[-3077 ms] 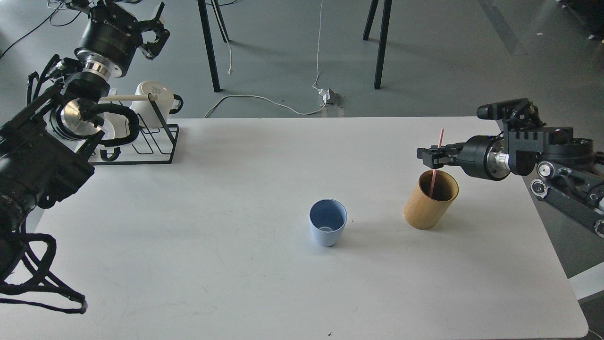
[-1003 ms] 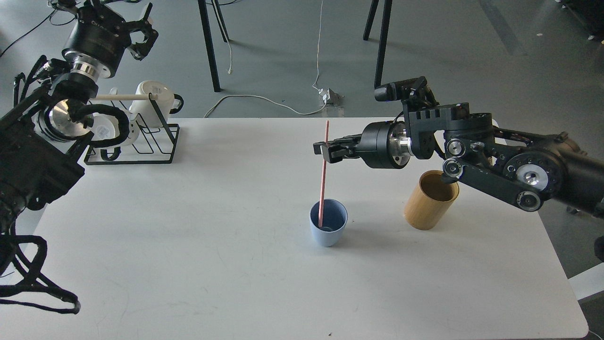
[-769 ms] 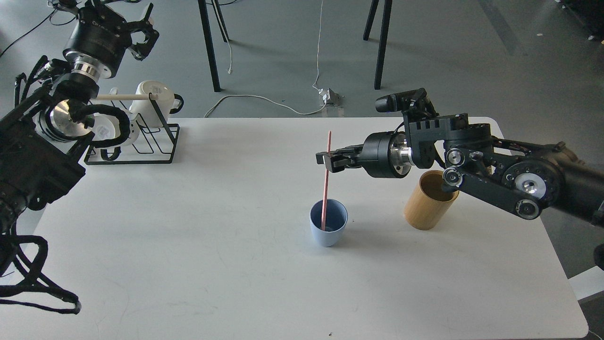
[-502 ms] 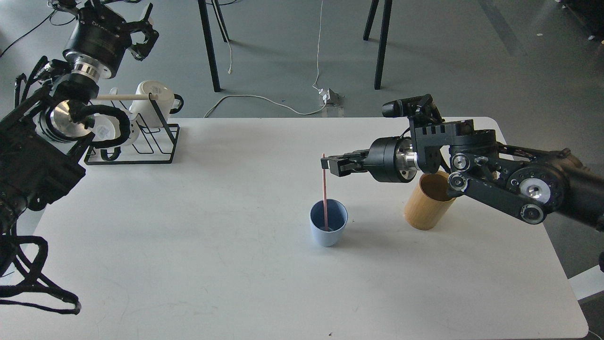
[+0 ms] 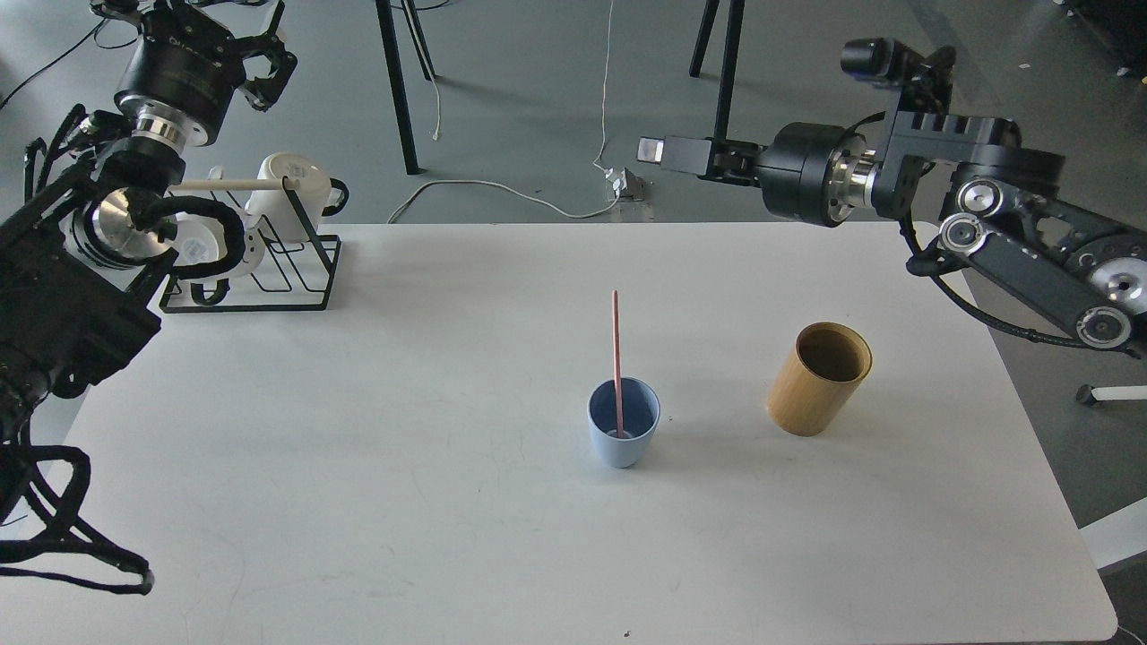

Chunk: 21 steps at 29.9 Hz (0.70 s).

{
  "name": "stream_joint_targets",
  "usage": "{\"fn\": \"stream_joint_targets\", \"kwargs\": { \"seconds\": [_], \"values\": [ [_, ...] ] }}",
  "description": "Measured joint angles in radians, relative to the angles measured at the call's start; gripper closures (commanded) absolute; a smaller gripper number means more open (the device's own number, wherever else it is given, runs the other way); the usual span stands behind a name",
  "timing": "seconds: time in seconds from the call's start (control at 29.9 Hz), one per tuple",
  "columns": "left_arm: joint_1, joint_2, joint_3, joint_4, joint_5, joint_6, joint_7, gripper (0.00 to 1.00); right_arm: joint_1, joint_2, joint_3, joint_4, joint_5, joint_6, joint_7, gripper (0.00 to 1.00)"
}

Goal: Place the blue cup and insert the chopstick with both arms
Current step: 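Release the straw and retract the right gripper away from the cups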

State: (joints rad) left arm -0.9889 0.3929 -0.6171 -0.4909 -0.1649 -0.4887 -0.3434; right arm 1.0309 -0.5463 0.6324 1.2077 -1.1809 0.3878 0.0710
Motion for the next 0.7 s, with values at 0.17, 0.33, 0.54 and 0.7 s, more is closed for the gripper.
{"fn": "stream_joint_targets", "kwargs": {
  "seconds": [0.17, 0.33, 0.54, 0.7],
  "values": [
    [0.007, -0.001, 0.006, 0.000, 0.004, 0.000, 0.003, 0.00, -0.065, -0.057, 0.090, -0.033, 0.299, -0.004, 0.016, 0.00],
    [0.008, -0.007, 0.007, 0.000, 0.006, 0.000, 0.003, 0.00, -0.115, -0.074, 0.153, -0.127, 0.531, -0.024, 0.019, 0.00],
    [0.020, -0.032, 0.001, -0.001, 0.001, 0.000, 0.000, 0.00, -0.171, -0.062, 0.224, -0.233, 0.862, -0.074, 0.033, 0.00],
    [0.034, -0.030, -0.007, -0.002, -0.046, 0.000, 0.010, 0.00, -0.207, -0.057, 0.251, -0.341, 1.176, -0.032, 0.037, 0.00]
  ]
}}
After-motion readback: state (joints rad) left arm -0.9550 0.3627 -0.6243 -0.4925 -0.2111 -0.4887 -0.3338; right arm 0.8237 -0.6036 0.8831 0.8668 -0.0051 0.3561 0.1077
